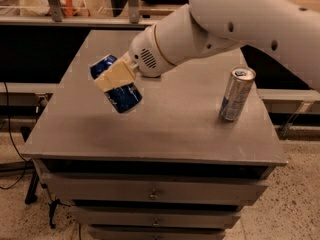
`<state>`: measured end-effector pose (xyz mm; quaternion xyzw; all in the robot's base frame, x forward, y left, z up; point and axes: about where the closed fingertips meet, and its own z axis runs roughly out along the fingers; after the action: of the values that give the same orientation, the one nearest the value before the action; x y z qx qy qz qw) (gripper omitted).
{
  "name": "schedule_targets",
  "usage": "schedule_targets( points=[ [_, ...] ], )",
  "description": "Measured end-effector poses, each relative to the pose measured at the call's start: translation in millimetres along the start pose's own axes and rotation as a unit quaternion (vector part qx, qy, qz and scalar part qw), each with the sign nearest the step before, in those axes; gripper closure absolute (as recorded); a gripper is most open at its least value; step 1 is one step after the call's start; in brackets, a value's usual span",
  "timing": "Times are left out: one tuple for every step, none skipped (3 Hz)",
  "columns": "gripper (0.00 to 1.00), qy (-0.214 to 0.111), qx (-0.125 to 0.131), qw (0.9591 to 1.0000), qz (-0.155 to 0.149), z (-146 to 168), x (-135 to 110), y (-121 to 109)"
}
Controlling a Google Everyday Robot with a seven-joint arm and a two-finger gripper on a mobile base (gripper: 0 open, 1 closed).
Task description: Place pepsi can upright
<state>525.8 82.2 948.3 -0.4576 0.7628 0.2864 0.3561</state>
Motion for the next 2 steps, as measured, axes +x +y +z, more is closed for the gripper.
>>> schedule_targets(
  points=[
    [1.00,-0.036,-0.014,0.9986,-0.037,0.6,2.2,3.7],
    [1.00,-0.080,-0.046,0.9940,-0.059,-0.1,5.0,6.2]
  ],
)
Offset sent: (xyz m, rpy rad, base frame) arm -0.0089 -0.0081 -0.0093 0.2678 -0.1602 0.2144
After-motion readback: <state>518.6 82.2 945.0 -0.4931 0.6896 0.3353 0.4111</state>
